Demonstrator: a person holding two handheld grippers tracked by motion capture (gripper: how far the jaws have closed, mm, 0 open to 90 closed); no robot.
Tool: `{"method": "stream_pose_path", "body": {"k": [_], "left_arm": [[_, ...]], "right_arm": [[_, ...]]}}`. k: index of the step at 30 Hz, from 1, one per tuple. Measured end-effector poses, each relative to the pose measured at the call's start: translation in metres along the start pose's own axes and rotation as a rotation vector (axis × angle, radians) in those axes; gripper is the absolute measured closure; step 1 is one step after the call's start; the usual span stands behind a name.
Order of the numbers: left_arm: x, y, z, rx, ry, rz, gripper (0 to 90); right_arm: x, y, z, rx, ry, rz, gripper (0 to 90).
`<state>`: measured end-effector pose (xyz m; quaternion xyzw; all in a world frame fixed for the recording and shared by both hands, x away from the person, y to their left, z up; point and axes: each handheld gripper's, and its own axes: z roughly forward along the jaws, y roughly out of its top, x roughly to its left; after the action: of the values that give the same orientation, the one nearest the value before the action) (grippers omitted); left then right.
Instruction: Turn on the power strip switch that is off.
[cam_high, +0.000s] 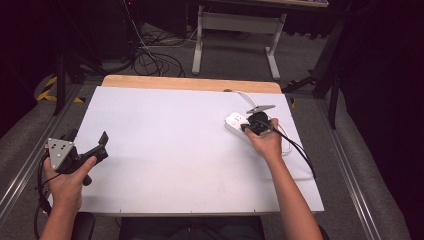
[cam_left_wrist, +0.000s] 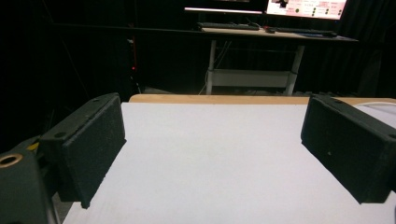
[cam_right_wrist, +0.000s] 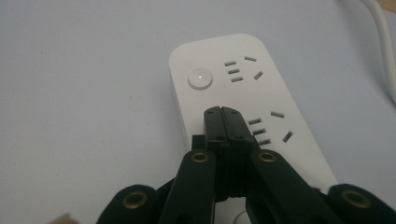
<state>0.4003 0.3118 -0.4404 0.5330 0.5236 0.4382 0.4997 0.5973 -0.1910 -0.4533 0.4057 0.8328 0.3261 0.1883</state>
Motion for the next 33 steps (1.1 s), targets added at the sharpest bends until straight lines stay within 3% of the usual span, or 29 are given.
{"method": "stream_pose_path", "body": {"k": [33], "left_arm": [[-0.0006,-0.0005,0.0033,0.013,-0.026,0.003,5.0]], "right_arm": [[0.0024,-0.0006,-0.0002,-0.007,-0.018,-0.013,90.0]]}}
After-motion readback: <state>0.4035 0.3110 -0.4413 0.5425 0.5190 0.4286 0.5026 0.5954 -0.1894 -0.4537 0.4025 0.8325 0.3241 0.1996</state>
